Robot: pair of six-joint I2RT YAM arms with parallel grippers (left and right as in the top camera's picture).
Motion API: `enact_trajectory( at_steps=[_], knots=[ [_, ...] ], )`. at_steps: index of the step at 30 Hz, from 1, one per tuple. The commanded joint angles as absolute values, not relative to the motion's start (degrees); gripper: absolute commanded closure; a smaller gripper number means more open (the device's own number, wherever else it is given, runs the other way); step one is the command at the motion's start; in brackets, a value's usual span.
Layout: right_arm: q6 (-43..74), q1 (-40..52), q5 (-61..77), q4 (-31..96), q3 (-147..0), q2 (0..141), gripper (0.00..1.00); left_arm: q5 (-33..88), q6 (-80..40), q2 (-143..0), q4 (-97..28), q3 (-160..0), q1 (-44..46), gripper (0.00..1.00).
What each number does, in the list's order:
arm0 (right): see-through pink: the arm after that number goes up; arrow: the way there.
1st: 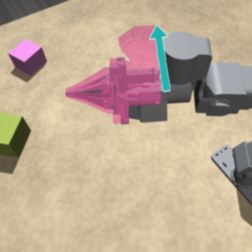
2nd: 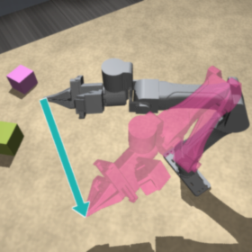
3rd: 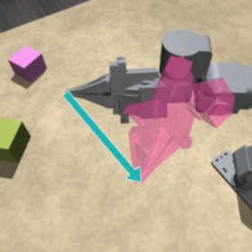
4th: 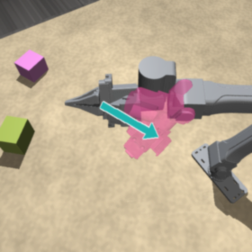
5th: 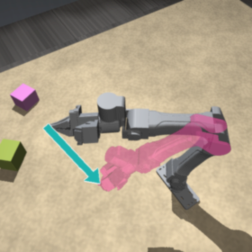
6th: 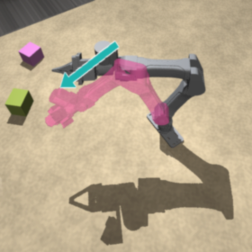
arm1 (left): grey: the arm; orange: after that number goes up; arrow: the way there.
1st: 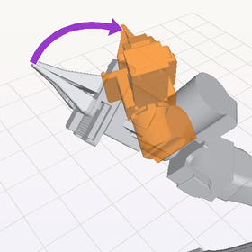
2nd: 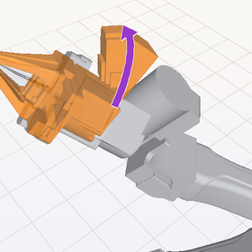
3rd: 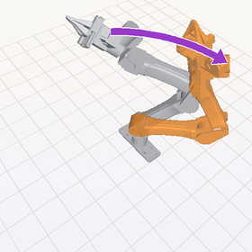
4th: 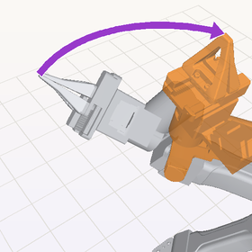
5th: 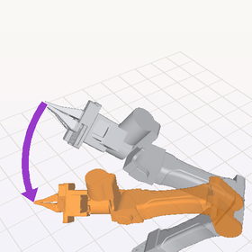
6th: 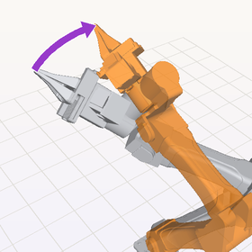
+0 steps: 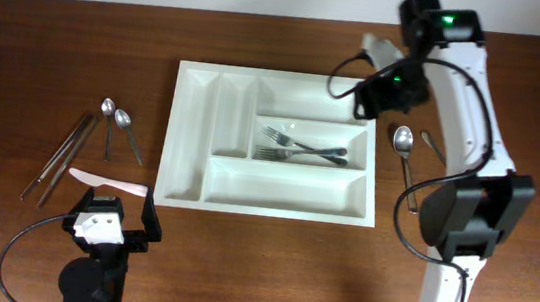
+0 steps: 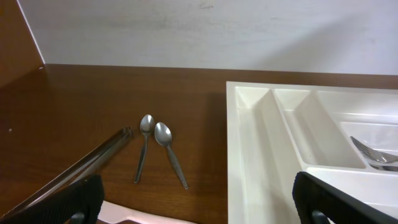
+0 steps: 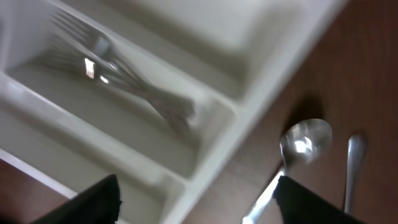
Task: Pack container
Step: 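Return the right gripper and grasp the silver spoon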
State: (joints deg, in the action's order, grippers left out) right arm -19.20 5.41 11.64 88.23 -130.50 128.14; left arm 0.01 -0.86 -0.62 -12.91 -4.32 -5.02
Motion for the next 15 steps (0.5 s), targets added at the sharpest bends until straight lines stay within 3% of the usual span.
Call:
enact_trajectory(
  at_steps=[1, 15],
  knots=[
    [-13.4, 1.7, 11.3, 89.2, -127.2, 127.8, 0.08, -0.2, 0.0, -0.3, -12.9, -3.9, -5.4, 0.01],
    [-8.0, -3.3, 8.2, 73.9, -103.8, 127.8, 0.14, -0.2, 0.0, -0.3, -12.9, -3.9, -5.4, 0.01]
  ],
)
